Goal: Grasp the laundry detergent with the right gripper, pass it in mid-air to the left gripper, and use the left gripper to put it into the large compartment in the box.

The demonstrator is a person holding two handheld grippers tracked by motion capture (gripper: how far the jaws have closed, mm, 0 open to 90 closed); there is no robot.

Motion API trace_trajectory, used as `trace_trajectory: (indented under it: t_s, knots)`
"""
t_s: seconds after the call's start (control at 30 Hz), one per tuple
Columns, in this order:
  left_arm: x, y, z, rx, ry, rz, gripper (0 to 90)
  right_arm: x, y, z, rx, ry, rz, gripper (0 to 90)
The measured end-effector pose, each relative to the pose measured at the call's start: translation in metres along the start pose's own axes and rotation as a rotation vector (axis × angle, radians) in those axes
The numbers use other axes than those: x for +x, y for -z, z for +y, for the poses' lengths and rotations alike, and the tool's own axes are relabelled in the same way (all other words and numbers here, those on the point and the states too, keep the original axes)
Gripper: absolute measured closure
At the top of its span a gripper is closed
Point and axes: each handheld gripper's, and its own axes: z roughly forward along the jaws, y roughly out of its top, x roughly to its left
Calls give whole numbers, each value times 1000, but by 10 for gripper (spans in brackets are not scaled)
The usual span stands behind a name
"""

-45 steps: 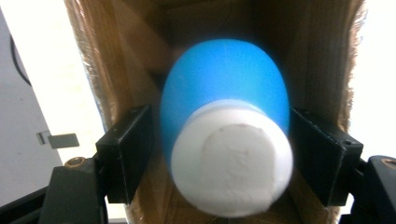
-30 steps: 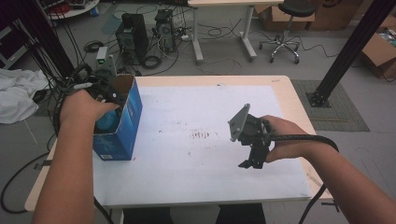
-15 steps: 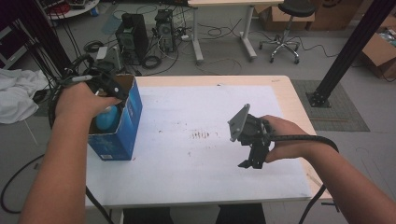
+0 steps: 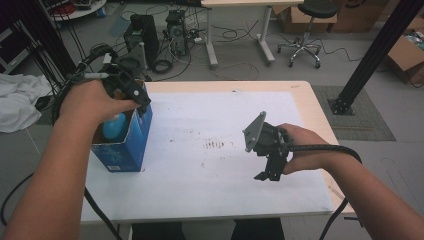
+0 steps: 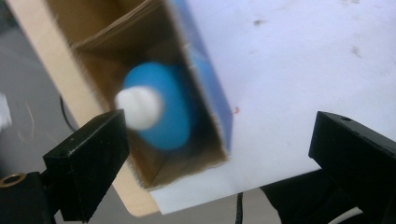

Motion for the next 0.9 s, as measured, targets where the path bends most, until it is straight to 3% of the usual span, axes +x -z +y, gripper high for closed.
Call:
trace_trajectory:
  t_s: [0.03,0.07,0.13,0.2,0.23,0.27,0.3,0.4,0.47,0.53,0.57,0.6,0.63,0.67,0.7,0.73,0.77,0.8,0.83,0.87,0.9]
  knots:
    - [-9,5,0,-25,-65,-40,47,0,0,0,4,2,0,0]
    - [-9,5,0,-25,-65,-40,40,0,0,0,4,2,0,0]
    - [-18,8,0,-38,-120,-58,36,0,0,1,6,1,0,0]
    - [-26,11,0,-38,-181,-71,25,-1,1,2,7,1,0,0]
    - [-36,13,0,-42,-248,-77,7,-1,2,2,4,0,2,0]
    - [-36,13,0,-42,-248,-77,4,-1,2,2,4,0,2,0]
    - [-44,15,-1,-46,-308,-76,4,-1,4,3,3,0,-1,0]
    - [-51,16,-2,-50,-341,-78,2,-2,5,3,3,-1,-3,0]
    - [-61,19,-3,-64,-407,-92,1,-3,7,2,5,-2,-6,0]
    - [-65,19,-4,-66,-428,-102,1,-3,7,2,8,-3,-6,0]
    - [-72,19,-6,-67,-483,-117,1,-4,7,1,9,-7,-5,0]
    - [-72,19,-6,-67,-483,-117,1,-4,7,1,9,-7,-5,0]
    - [-79,19,-8,-75,-537,-131,1,-4,7,1,13,-9,-5,0]
    - [-79,19,-8,-75,-537,-131,1,-5,7,0,13,-10,-4,0]
    - [-86,17,-9,-65,-579,-158,1,-5,7,0,12,-12,-4,0]
    - [-86,17,-9,-65,-579,-158,1,-5,7,0,12,-12,-4,0]
    - [-92,15,-10,-60,-633,-170,1,-6,7,-1,15,-12,-3,0]
    - [-92,15,-10,-60,-633,-170,1,-6,7,-1,14,-14,-4,0]
    - [-99,12,-12,-59,-693,-175,1,-6,7,-1,14,-18,-3,0]
    - [-99,12,-12,-59,-693,-175,1,-6,7,-1,14,-18,-3,0]
    - [-104,11,-13,-62,-745,-178,1,-7,8,-2,21,-18,-3,0]
